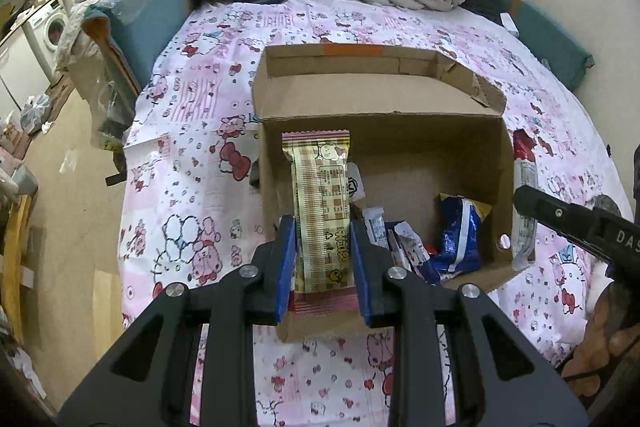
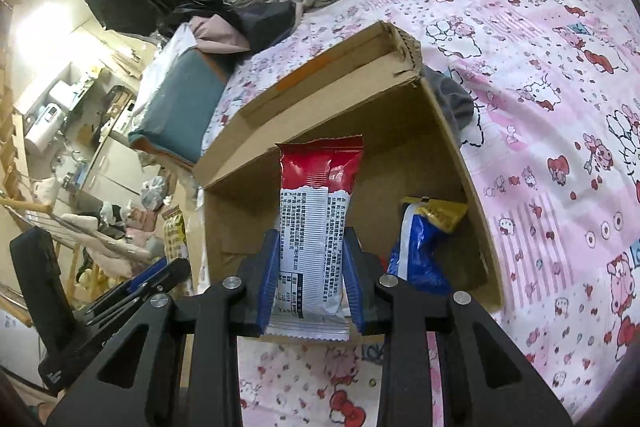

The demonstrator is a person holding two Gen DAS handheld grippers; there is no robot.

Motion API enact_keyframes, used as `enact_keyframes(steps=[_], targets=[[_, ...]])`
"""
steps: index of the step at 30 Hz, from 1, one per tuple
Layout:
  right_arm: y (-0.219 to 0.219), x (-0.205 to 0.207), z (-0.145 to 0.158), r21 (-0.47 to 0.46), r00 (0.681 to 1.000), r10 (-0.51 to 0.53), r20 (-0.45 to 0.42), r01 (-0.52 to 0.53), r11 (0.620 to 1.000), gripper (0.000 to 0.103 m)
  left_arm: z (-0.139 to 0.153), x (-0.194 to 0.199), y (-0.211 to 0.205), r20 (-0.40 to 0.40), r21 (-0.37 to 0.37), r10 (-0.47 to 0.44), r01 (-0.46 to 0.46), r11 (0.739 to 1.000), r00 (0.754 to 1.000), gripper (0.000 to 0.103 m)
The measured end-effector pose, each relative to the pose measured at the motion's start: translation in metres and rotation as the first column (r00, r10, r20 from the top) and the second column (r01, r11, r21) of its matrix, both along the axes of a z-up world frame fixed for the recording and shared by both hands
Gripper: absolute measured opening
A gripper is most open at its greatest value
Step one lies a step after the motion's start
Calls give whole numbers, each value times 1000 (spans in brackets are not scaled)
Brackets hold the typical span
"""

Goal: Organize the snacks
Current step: 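Carry both held bars over the open box, then open both grippers to drop the bars into the box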

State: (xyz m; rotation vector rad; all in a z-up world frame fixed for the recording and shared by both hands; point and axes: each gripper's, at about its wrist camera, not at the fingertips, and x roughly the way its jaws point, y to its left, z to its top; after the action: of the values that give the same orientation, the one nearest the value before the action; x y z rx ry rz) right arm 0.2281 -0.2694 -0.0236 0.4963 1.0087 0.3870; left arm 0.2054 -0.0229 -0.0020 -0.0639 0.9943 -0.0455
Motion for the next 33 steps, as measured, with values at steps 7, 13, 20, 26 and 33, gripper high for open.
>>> enact_keyframes(steps=[7, 13, 20, 26, 33], targets=[[5, 12, -30, -4, 998, -1, -70, 1, 1000, 31, -24, 18, -13, 0, 29, -38, 38, 999, 999, 23], [17, 17, -46, -30, 995, 25, -98, -28, 999, 32, -46, 23, -14, -4, -4, -64, 64, 998, 998, 23], [23, 22, -54, -25, 993, 37, -115, -40, 999, 32, -51, 25, -21, 14, 15, -76, 76, 997, 997, 24], [23, 23, -57, -10, 991, 39, -125, -40, 999, 35, -52, 25, -19, 6, 5, -64, 64, 998, 998, 25], [12, 19, -49, 34, 996, 11, -91, -8, 999, 71, -43, 20, -15, 20, -31, -49, 50, 998, 999, 73]])
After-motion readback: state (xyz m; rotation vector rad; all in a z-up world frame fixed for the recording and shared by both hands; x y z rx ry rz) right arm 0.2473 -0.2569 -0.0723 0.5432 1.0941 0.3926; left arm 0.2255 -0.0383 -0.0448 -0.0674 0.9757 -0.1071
